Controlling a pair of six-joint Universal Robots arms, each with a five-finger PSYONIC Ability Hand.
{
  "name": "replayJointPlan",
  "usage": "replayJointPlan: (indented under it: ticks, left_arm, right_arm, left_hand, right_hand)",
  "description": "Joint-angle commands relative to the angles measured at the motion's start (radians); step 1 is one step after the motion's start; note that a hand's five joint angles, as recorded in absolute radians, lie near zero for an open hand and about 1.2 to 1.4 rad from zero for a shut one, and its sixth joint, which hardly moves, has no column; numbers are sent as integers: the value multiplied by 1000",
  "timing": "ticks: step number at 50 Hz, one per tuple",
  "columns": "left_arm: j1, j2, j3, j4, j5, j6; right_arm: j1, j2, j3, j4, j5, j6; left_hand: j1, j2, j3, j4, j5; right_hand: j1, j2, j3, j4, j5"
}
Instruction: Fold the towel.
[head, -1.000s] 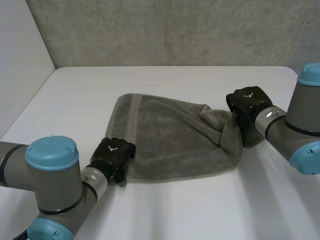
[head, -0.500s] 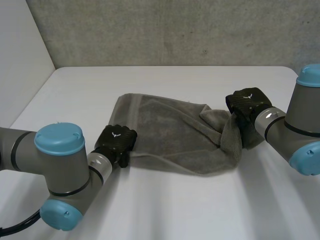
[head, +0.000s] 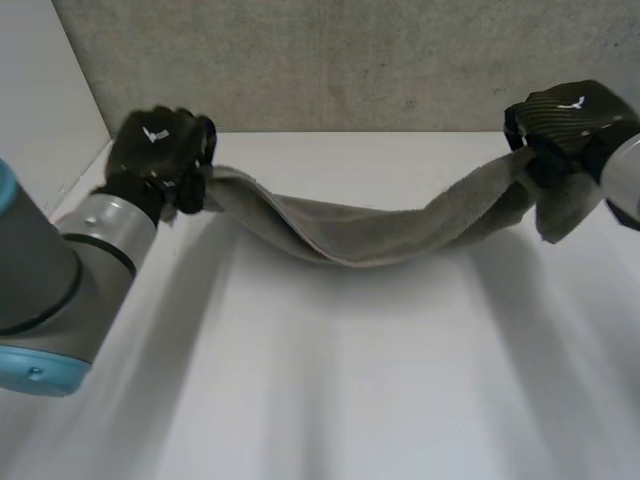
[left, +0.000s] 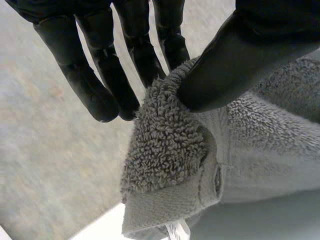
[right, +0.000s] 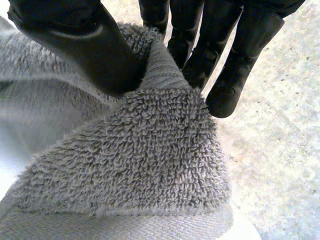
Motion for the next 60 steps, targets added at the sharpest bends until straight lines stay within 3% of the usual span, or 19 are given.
replayJointPlan:
  ticks: [1, 8, 18, 21, 23, 24, 26, 27, 29, 31, 35, 37, 41, 43, 48, 60]
  left_arm:
    - [38, 37, -8, -12, 54, 0]
    - [55, -86, -4, -9, 79, 8]
    - [58, -427, 296, -18, 80, 23]
    - [60, -497, 415, -21, 83, 51]
    - [61, -530, 521, -15, 85, 55]
    - [61, -530, 521, -15, 85, 55]
    - [60, -527, 604, 23, 76, 43]
    - [60, -527, 604, 23, 75, 43]
    - [55, -478, 642, 159, 63, 0]
    - [60, -439, 642, 234, 57, -38]
    - [72, -386, 659, 315, 43, -104]
    - [105, -378, 702, 249, 52, -116]
    - [121, -388, 711, 131, 91, -123]
    - [124, -389, 646, 72, 147, -123]
    - [138, -366, 439, 72, 190, -115]
    - [211, -314, 67, 60, 197, -38]
  right_arm:
    - [-90, -11, -27, 201, -84, -127]
    - [-83, 138, -30, 328, -81, -289]
    - [-2, 359, -243, 187, -32, -250]
    - [35, 413, -326, 49, 11, -219]
    - [59, 443, -374, -166, 59, -192]
    - [59, 443, -374, -167, 59, -192]
    - [85, 440, -381, -433, 126, -173]
    - [85, 440, -381, -434, 126, -173]
    - [98, 423, -377, -680, 197, -159]
    - [104, 407, -368, -739, 209, -156]
    - [127, 376, -375, -683, 208, -155]
    - [130, 374, -395, -519, 194, -153]
    - [128, 377, -391, -380, 162, -155]
    - [128, 380, -363, -278, 130, -155]
    - [127, 380, -285, -190, 97, -158]
    - [122, 382, -125, 23, 31, -193]
  left_hand:
    - [-63, -105, -147, -125, -269]
    - [-63, -105, -147, -125, -269]
    - [-63, -105, -147, -125, -269]
    - [-63, -105, -147, -125, -269]
    - [-63, -105, -147, -125, -269]
    - [-63, -105, -147, -125, -269]
    - [-63, -105, -147, -125, -269]
    - [-63, -105, -147, -125, -269]
    - [-63, -105, -147, -125, -269]
    - [-63, -105, -147, -125, -269]
    - [-63, -105, -147, -125, -269]
    - [-63, -105, -147, -125, -269]
    - [-63, -105, -147, -125, -269]
    - [-63, -105, -147, -125, -269]
    - [-63, -105, -147, -125, -269]
    - [-63, -105, -147, -125, -269]
  right_hand:
    - [58, 67, 57, 44, 56]
    - [58, 67, 57, 44, 56]
    - [58, 67, 57, 44, 56]
    - [58, 67, 57, 44, 56]
    - [58, 67, 57, 44, 56]
    - [58, 67, 57, 44, 56]
    - [58, 67, 57, 44, 56]
    - [58, 67, 57, 44, 56]
    - [58, 67, 57, 44, 56]
    - [58, 67, 57, 44, 56]
    - [58, 67, 57, 44, 56]
    - [58, 67, 57, 44, 56]
    - [58, 67, 57, 44, 56]
    - [58, 67, 57, 44, 56]
    - [58, 67, 57, 44, 56]
    - [58, 67, 57, 44, 56]
